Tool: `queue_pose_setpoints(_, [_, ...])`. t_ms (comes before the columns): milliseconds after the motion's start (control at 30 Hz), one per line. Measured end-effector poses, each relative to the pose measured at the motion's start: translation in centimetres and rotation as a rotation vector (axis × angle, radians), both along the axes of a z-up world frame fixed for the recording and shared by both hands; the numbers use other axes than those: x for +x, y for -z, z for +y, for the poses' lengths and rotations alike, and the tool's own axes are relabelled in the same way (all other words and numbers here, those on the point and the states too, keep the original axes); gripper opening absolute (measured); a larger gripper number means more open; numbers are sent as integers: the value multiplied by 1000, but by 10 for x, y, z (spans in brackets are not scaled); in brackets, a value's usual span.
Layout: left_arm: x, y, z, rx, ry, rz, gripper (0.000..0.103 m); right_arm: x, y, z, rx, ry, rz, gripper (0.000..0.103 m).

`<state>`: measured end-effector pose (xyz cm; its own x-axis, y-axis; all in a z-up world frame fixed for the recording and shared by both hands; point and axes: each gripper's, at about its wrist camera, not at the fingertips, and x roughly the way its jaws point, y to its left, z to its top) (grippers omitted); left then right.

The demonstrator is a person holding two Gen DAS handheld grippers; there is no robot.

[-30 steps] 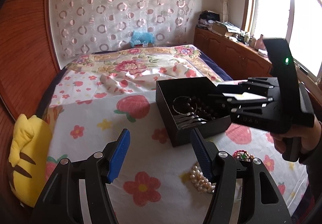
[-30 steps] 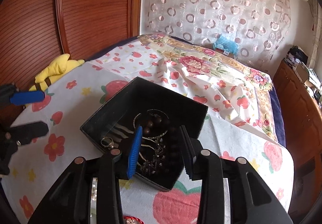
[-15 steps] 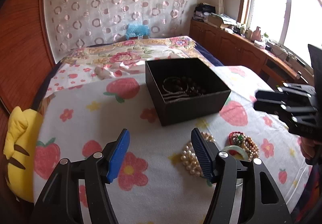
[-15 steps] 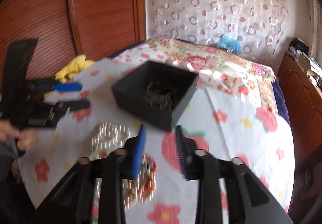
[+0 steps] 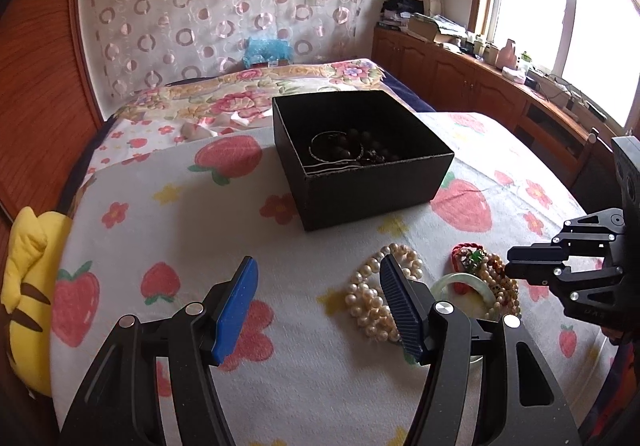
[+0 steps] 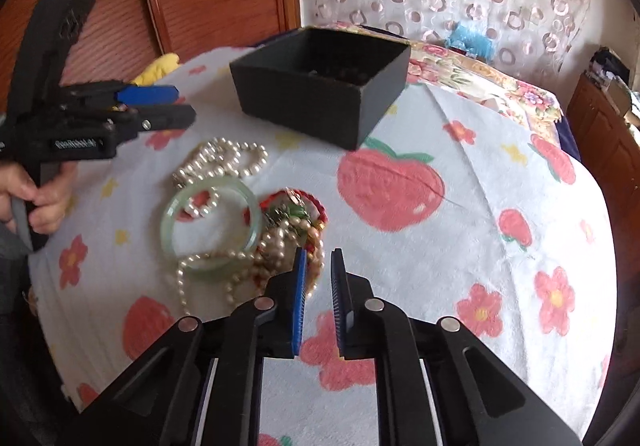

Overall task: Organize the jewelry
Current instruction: 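Lower the left gripper onto the pearl necklace and close it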

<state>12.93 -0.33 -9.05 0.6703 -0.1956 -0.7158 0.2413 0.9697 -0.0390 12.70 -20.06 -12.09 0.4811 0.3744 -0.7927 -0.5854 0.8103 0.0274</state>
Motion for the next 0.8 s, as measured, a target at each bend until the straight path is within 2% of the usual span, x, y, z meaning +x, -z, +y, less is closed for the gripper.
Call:
queue_pose_setpoints(133, [0, 2, -3, 11, 9, 6, 61, 2, -1, -2, -43, 54, -20, 13])
queue_pose_setpoints(200, [0, 4, -4, 12, 11, 10, 61, 6, 3, -6, -54, 74, 1, 11])
queue_pose_setpoints(500, [1, 7, -2, 13, 5, 23, 61, 2, -5, -11, -7, 58, -9, 11])
queue_pose_setpoints(700, [2, 8, -2, 14, 3, 26, 61, 5, 0, -9, 15, 34, 52, 11])
queue_pose_setpoints(800, [4, 11, 0, 15, 8, 44, 61, 4, 2, -1, -30, 20, 28, 7])
